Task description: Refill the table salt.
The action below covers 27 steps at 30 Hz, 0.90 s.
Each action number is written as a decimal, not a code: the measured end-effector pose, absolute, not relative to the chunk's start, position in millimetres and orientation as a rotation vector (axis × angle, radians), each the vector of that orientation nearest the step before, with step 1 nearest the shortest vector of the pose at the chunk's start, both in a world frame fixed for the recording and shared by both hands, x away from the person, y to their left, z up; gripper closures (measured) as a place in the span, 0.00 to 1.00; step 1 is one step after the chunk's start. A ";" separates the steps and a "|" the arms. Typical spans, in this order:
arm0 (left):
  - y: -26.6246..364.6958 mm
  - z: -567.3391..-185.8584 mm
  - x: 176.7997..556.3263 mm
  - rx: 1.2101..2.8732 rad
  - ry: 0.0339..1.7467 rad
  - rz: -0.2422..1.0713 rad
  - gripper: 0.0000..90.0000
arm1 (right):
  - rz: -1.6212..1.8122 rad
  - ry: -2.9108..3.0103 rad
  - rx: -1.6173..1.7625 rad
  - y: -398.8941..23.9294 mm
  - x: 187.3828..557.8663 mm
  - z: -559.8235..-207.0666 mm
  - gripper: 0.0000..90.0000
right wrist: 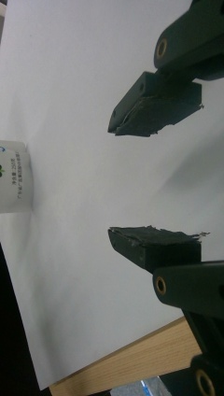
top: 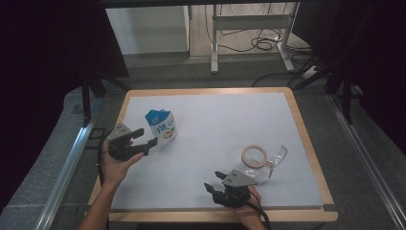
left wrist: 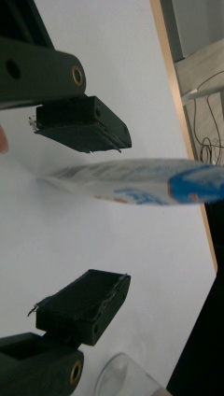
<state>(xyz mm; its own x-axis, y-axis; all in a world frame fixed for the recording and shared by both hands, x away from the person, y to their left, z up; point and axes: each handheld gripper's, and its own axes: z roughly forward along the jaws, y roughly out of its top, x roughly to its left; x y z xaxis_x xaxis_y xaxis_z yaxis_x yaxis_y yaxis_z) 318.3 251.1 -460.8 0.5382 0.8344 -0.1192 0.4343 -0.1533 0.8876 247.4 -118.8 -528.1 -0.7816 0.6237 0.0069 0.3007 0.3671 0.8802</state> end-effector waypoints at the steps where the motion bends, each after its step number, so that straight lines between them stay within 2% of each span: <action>1: 251.1 -460.8 318.3 1.779 1.057 0.502 0.34 | 1.380 2.305 0.812 -118.8 247.4 -528.1 0.48; 4: 252.0 -460.7 331.4 1.767 1.062 0.506 0.35 | 1.376 2.317 0.799 -114.5 247.9 -529.1 0.48; 6: 249.3 -461.3 345.4 1.746 1.071 0.500 0.40 | 1.378 2.319 0.794 -112.3 247.6 -529.2 0.48; 7: 249.3 -461.3 345.4 1.746 1.071 0.500 0.46 | 1.378 2.319 0.794 -112.3 247.6 -529.2 0.48; 8: 247.2 -462.2 351.5 1.748 1.072 0.491 0.46 | 1.378 2.321 0.788 -111.5 247.5 -528.9 0.48; 11: 240.8 -465.2 361.9 1.763 1.064 0.462 0.63 | 1.381 2.320 0.780 -110.2 245.9 -528.0 0.48; 12: 236.6 -467.7 366.2 1.778 1.055 0.455 0.76 | 1.377 2.319 0.780 -110.9 245.1 -527.5 0.48; 15: 234.9 -468.8 367.8 1.773 1.053 0.471 0.98 | 1.376 2.318 0.780 -112.2 245.4 -528.0 0.48; 27: 229.2 -455.6 367.6 1.769 0.996 0.434 1.00 | 1.357 2.326 0.775 -109.7 247.4 -530.4 0.48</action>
